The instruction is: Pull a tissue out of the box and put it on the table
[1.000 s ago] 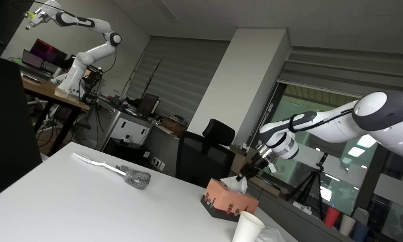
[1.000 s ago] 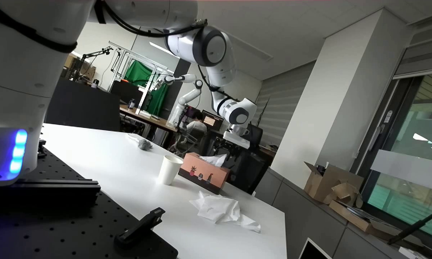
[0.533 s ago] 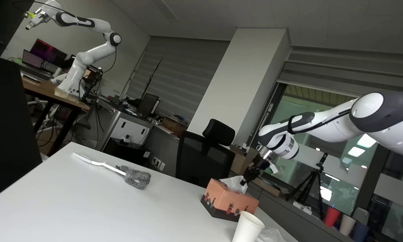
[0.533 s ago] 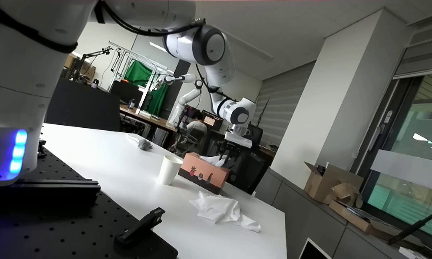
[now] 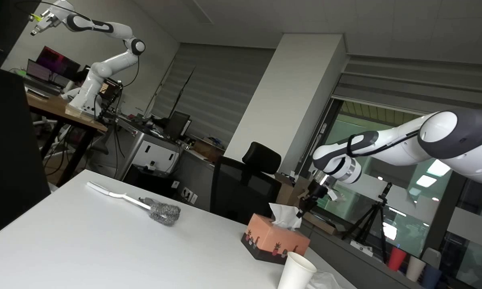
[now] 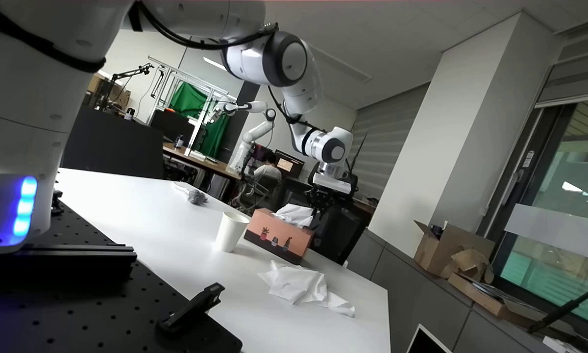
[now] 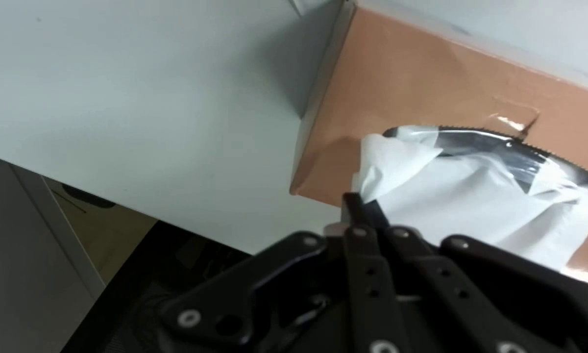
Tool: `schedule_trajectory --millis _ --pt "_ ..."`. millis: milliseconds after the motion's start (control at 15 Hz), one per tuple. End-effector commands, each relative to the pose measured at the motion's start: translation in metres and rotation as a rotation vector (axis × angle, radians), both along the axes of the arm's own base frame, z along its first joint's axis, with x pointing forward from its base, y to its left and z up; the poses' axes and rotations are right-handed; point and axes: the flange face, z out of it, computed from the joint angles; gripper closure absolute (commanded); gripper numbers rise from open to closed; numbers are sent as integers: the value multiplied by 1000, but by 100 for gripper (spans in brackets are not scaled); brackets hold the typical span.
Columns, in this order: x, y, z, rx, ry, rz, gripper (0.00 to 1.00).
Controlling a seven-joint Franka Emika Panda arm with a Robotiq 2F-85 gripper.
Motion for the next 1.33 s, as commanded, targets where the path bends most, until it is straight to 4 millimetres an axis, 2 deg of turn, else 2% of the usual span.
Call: schedule_trajectory --millis 0,267,533,800,1067,1267 --pt "3 -11 39 -37 -5 -55 100" --pt "0 -26 84 -81 -29 -92 100" --pt "-12 -43 131 -90 -18 -105 100" --pt "-25 -60 170 -122 -6 -136 100" --pt "-48 -96 185 -172 63 -180 100" --pt "-72 -130 174 -193 191 -209 100"
